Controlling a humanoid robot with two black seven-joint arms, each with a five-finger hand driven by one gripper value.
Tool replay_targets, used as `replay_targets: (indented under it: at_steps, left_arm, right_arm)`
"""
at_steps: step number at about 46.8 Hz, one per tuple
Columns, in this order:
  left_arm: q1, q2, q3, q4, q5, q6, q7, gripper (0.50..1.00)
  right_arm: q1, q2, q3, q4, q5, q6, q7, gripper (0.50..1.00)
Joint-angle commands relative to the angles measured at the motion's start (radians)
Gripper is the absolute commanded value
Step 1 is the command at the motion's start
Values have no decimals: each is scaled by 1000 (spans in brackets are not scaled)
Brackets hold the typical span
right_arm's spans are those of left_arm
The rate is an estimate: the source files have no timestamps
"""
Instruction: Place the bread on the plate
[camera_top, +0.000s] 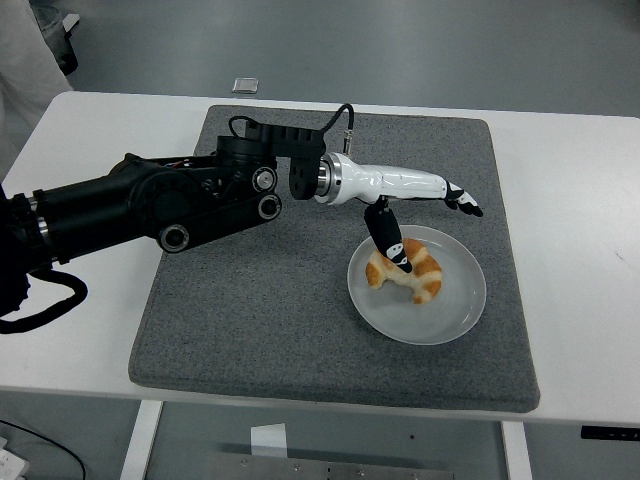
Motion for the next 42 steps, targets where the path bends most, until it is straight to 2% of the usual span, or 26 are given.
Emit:
replay_targets:
  at_steps: [1,25,32,42]
  left_arm:
    - [0,22,-30,-2,-84,-5,0,996]
    - [9,200,-68,5,-607,2,3,1000]
    - [4,246,-83,20,-658,2,3,1000]
    - [41,286,-178,54,-667,-1,3,1000]
  right_arm:
    - [0,0,0,0,0,0,0,932]
    - [0,0,0,0,0,0,0,932]
    - [0,0,0,0,0,0,0,932]
    - [0,0,0,0,0,0,0,932]
